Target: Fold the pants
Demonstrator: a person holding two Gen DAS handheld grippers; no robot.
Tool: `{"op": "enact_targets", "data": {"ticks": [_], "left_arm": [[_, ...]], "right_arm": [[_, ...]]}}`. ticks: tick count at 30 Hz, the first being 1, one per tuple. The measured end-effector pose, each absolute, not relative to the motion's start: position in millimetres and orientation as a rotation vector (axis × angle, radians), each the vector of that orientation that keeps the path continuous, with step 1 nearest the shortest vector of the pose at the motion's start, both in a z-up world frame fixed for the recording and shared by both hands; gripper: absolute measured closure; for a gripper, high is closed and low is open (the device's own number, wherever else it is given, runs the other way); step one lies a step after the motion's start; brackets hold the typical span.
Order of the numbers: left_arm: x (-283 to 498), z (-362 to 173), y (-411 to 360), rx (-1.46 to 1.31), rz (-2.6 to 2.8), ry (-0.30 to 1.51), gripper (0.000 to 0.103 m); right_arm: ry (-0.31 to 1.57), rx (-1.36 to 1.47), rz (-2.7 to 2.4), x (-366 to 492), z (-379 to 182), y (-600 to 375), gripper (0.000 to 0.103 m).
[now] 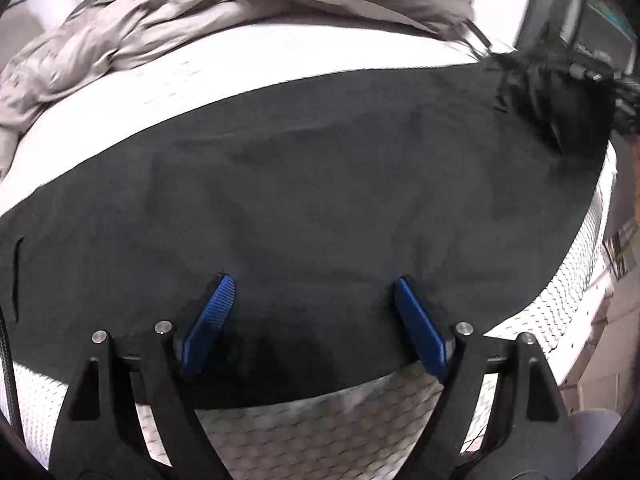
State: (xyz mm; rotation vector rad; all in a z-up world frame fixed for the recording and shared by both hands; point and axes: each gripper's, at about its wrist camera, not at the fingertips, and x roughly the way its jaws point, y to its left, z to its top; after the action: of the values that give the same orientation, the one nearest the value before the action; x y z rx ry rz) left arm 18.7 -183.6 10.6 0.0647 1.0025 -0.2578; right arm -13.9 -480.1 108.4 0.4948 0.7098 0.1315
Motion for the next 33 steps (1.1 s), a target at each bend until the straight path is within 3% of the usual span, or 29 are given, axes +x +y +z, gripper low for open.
{"op": "enact_targets", "data": {"ticks": [6,8,10,11,15,18,20,28,32,33], "left_arm": [[14,30,-95,-0.123,-0.079,0.962,0.022],[11,31,-69,-0.194,-0.007,0.946,0.022],[8,31,-53,-0.235,0.01,0.94,0.022],[6,29,-48,-0.252,-0.011,0.945,0.022],[0,29,-47,-0.272,-0.133,0.944,0.024],[6,25,-55,-0.345,-0.258,0.976,0.039],[17,20,-61,-0.376,-0.344,1.01,0.052],[52,-4,-100,-0.451,-0.488,1.134,0.053],[74,-10,-95,-0.574,-0.49,1.136,0.087],[77,-6,-92,-0.573,-0.482,1.108,0.09]], "right_arm": [[0.793,0.352,0.558,10,118,-307,0.086],[0.908,0.28,0.711,10,98,-251,0.078],[1.004,0.161,0.767,6,72,-213,0.054],[1.029,0.105,0.752,2,64,-206,0.049],[1.028,0.092,0.727,-8,62,-220,0.049],[0.976,0.063,0.585,-13,71,-248,0.037],[0.97,0.026,0.448,-20,68,-275,0.036],[1.033,0.088,0.336,-34,29,-321,0.036],[1.033,0.071,0.319,-31,17,-318,0.034],[1.026,0.058,0.317,-30,14,-314,0.034]]}}
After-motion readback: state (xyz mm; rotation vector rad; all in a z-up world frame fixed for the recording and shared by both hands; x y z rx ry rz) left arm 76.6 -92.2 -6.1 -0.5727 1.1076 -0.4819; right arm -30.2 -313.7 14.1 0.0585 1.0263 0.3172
